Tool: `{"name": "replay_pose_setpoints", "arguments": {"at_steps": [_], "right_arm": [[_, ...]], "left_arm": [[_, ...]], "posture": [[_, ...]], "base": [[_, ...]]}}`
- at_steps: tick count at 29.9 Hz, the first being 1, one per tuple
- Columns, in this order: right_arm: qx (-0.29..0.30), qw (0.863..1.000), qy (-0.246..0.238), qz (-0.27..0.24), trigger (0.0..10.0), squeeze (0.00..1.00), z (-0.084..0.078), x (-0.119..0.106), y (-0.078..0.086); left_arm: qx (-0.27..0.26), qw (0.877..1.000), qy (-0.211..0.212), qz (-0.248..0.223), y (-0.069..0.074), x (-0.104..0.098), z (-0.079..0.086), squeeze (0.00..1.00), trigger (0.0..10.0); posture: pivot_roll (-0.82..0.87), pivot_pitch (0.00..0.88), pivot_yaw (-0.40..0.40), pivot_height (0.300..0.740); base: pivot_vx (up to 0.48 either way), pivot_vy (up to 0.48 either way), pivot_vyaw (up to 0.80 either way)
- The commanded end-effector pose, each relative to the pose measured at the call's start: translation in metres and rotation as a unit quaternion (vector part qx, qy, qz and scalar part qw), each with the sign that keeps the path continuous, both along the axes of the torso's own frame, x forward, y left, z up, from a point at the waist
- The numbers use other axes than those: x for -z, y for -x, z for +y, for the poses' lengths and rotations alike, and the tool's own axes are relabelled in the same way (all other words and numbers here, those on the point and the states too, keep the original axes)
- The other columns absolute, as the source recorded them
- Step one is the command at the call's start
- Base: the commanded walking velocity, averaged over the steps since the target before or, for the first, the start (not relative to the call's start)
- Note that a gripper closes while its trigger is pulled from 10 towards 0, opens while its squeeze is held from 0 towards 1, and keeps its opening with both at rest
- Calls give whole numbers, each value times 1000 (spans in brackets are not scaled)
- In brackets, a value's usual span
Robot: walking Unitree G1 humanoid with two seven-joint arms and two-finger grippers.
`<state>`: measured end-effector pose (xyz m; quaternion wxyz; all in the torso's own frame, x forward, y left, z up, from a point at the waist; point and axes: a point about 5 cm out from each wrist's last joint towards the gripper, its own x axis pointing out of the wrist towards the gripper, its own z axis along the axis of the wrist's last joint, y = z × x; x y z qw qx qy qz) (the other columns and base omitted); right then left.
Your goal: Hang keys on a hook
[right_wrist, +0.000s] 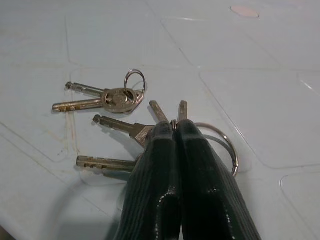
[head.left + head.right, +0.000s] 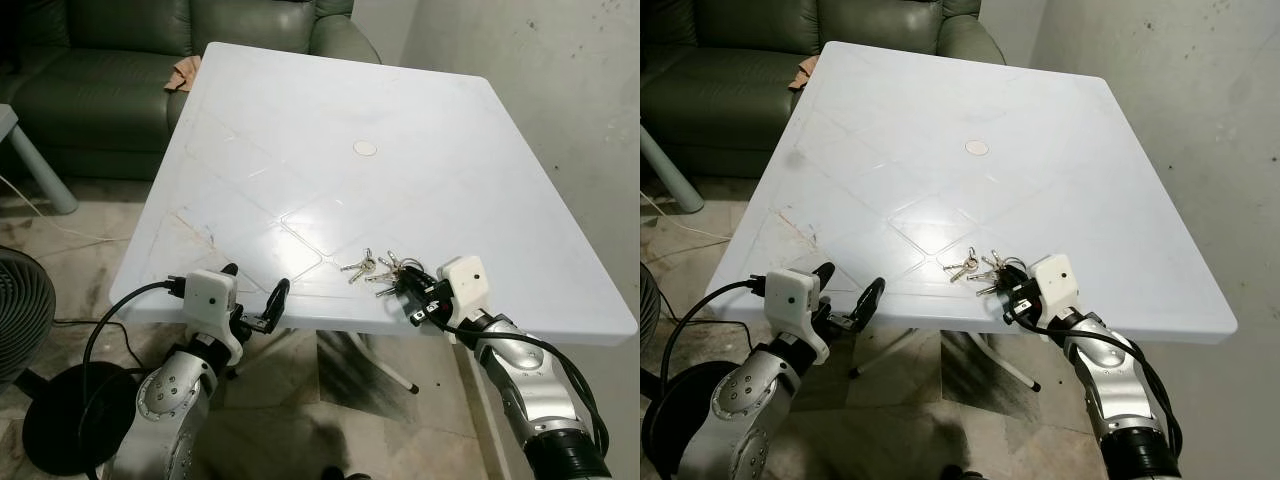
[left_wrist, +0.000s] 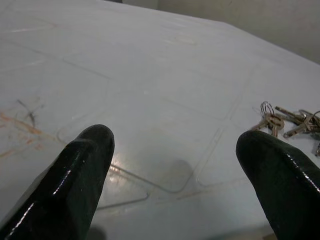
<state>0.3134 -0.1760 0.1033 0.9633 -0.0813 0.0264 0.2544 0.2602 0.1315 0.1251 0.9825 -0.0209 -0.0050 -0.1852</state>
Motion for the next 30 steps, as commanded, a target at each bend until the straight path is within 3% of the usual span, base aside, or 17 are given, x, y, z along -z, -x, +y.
{"name": "replay_pose_setpoints", "arguments": {"at_steps": [1,10,12,18,24,30], "right_arm": [[5,1000,-10,-20,0,0,-3,-8,-1],[7,997,-54,-52,0,0,-2,-25,0],[12,993,-91,-71,0,0,1,-36,-1],[37,987,-118,-103,0,0,7,-53,0],[77,970,-168,-159,0,0,11,-81,8],[117,961,-169,-185,0,0,4,-87,13]], "left_arm": [[3,1000,3,3,-1,1,-2,0,10000],[-5,1000,12,-11,-11,-6,-3,0,10000],[-15,999,23,-18,-19,-11,-3,0,10000],[-34,998,37,-39,-35,-27,-2,0,10000],[-46,996,36,-64,-56,-48,3,0,10000],[-45,996,18,-80,-64,-53,5,0,10000]], "posture": [[75,154,-107,740],[71,130,-102,740],[68,118,-98,740],[63,91,-92,740],[43,48,-65,740],[23,19,-50,740]], "base": [[0,0,0],[0,0,0],[0,0,0],[0,0,0],[0,0,0],[0,0,0]]}}
